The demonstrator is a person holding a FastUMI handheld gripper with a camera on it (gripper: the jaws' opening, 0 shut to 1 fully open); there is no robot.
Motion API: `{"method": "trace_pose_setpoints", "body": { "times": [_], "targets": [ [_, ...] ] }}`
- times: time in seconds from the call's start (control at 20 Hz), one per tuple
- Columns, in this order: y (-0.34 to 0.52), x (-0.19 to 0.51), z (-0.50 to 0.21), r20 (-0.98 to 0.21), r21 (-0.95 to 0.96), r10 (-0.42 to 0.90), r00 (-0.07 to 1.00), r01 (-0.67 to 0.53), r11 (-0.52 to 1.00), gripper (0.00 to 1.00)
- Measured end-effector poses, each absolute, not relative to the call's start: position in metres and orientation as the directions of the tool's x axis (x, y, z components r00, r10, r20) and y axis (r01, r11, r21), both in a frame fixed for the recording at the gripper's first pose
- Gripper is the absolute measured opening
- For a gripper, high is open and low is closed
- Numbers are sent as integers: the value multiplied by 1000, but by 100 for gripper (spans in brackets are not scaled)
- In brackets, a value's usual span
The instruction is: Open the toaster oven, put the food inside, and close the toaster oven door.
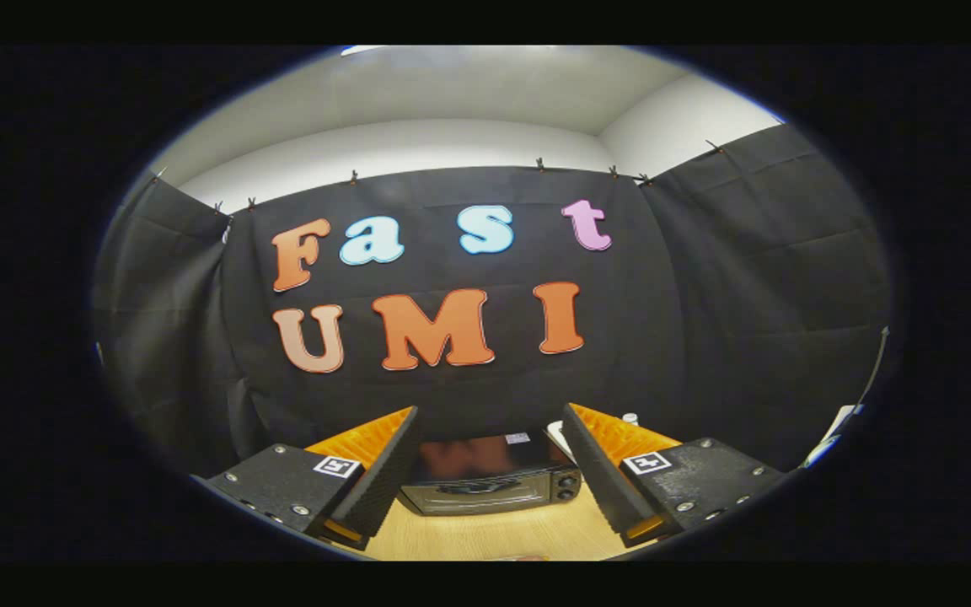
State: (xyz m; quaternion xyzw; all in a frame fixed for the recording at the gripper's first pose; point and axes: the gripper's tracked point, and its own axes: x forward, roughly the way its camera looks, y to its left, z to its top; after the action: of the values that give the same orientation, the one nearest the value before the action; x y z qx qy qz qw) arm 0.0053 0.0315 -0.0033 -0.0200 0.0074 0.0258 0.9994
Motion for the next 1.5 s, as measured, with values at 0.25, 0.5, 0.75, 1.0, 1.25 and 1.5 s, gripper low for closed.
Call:
{"method": "trace_pose_setpoints", "body": {
  "times": [0.25,0.5,0.75,1.0,1.25,1.5],
  "targets": [
    [34,7,-7,-28,-38,57,998,-58,998,98],
    [35,11,-14,-40,-43,62,997,-63,997,98],
    [41,20,-29,-66,-37,76,995,-78,996,98],
    [54,31,-47,-101,-48,95,990,-101,994,98],
    [70,38,-56,-109,-53,120,987,-126,991,97],
    [81,49,-69,-123,-55,139,983,-146,988,98]
  ]
}}
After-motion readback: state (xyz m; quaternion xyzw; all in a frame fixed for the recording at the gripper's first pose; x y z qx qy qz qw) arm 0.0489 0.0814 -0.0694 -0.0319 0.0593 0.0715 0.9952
